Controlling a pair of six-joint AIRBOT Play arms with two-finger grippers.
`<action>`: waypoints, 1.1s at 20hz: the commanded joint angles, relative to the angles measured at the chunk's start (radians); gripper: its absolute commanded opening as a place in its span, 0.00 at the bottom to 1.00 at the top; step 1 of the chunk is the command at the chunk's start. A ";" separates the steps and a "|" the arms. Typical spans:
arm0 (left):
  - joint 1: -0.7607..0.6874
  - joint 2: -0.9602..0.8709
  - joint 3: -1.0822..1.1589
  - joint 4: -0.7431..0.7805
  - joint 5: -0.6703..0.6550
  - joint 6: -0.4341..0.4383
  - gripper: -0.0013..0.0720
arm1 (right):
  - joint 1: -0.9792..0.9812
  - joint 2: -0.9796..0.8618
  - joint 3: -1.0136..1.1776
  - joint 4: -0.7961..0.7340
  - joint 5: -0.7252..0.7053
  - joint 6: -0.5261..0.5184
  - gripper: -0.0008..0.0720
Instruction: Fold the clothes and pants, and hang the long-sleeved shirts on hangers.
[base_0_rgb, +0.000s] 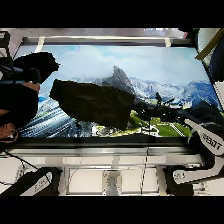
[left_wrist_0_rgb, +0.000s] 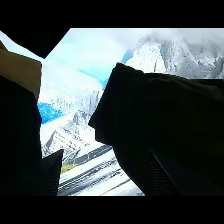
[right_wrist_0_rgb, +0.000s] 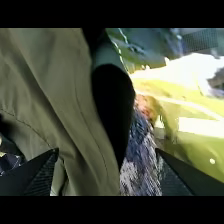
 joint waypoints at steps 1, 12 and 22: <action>-0.001 0.001 0.000 0.000 -0.005 -0.012 0.84 | 0.066 -0.050 0.065 -0.013 -0.082 0.078 0.96; -0.001 0.001 0.000 0.001 -0.005 -0.012 0.84 | 0.311 -0.162 0.377 -0.198 -0.076 0.307 0.57; -0.001 0.001 0.000 0.001 -0.005 -0.012 0.84 | -0.044 0.043 0.514 -0.353 0.224 0.324 0.02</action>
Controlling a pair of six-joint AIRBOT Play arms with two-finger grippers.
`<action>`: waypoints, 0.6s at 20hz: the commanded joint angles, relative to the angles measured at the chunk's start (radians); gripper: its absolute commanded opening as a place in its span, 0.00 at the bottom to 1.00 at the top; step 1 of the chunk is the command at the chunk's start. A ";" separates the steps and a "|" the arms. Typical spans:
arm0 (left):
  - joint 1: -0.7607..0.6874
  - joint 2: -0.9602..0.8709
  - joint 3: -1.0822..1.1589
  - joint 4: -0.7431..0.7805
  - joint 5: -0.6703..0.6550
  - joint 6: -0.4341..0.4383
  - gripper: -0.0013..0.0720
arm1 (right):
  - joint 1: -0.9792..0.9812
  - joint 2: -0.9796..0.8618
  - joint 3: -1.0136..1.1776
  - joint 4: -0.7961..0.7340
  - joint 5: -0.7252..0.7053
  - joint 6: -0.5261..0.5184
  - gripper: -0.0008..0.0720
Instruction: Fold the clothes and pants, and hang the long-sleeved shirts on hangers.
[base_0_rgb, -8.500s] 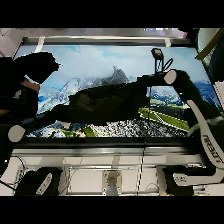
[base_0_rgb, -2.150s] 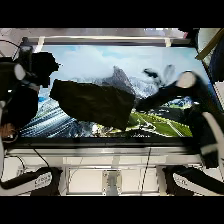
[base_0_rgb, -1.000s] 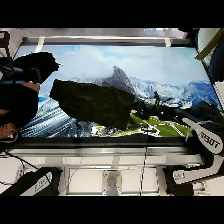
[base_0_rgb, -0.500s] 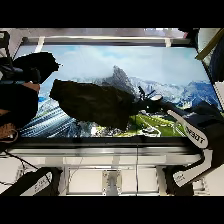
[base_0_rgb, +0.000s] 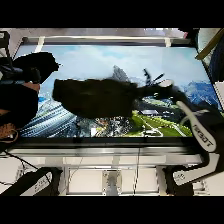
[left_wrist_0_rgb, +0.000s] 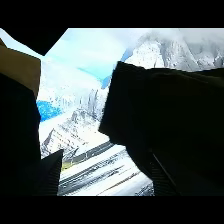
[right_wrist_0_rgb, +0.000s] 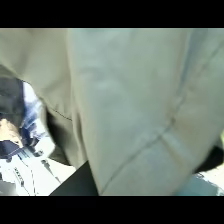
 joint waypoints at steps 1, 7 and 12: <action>-0.001 0.000 0.000 0.000 0.001 0.000 0.84 | -0.228 0.152 0.027 -0.109 0.175 0.042 0.02; -0.001 0.000 0.000 0.000 0.001 0.000 0.84 | -0.823 0.444 0.067 -0.159 0.365 0.108 0.02; -0.001 0.000 0.000 0.000 0.001 0.000 0.84 | -1.304 0.494 0.280 -0.248 0.663 0.187 0.02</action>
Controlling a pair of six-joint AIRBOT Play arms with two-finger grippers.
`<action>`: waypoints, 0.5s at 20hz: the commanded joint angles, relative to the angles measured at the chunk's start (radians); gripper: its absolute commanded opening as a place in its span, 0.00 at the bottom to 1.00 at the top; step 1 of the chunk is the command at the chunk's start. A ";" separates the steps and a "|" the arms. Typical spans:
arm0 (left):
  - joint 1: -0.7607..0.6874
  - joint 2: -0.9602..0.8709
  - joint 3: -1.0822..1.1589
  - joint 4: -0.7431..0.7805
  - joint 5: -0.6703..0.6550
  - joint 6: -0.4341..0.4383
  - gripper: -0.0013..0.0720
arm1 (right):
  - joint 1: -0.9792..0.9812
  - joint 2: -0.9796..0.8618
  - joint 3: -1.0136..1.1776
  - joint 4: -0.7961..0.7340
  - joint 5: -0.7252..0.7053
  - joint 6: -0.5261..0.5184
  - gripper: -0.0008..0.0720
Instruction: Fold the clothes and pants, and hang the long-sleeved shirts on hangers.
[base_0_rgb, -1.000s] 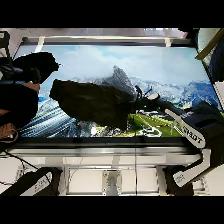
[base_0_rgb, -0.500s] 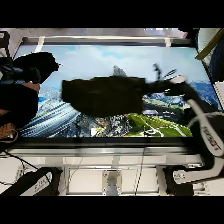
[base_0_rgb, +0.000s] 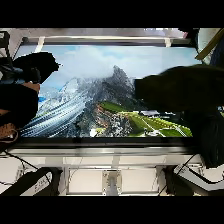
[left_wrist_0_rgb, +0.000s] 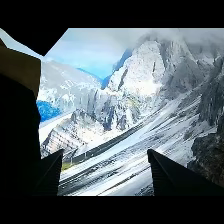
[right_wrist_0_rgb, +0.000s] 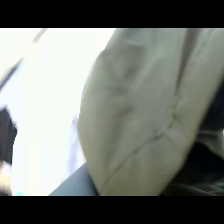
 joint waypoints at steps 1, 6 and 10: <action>-0.001 0.000 0.000 0.000 0.000 0.000 0.84 | -0.316 0.038 0.135 -0.179 0.233 0.081 0.02; -0.001 0.000 0.000 -0.023 -0.008 0.000 0.84 | -0.425 0.037 0.136 -0.785 0.346 0.193 0.02; -0.001 0.000 0.000 -0.023 -0.008 0.000 0.84 | -0.431 0.026 0.130 -0.891 0.309 0.199 0.02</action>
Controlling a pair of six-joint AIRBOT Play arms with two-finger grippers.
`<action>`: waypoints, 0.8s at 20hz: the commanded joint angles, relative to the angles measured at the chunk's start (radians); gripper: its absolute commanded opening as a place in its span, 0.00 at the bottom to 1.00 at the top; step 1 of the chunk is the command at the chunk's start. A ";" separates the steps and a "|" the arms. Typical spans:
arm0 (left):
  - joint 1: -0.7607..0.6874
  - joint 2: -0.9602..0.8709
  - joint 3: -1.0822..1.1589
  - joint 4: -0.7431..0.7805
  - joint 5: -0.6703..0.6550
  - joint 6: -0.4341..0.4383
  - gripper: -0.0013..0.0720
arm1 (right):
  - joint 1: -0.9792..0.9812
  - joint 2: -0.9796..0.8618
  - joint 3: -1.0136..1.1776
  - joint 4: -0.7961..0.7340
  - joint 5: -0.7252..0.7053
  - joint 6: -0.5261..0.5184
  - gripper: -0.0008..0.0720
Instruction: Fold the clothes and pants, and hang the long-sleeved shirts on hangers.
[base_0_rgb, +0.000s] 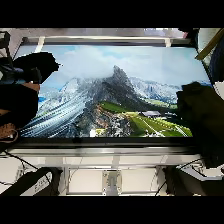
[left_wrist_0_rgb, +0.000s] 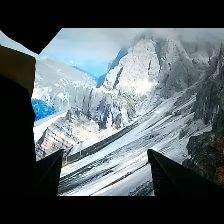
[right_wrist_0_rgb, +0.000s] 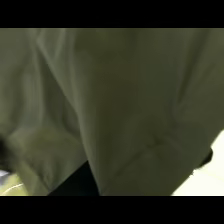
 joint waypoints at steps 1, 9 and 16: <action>-0.001 0.000 0.000 -0.003 -0.002 0.000 0.84 | -0.024 -0.014 0.002 -0.188 0.011 0.025 0.02; -0.001 0.000 0.000 -0.026 -0.002 -0.003 0.84 | -0.021 -0.020 0.052 0.138 0.061 0.025 0.92; -0.001 0.000 0.000 -0.038 -0.002 -0.003 0.84 | 0.244 0.024 0.216 0.942 -0.092 -0.092 0.23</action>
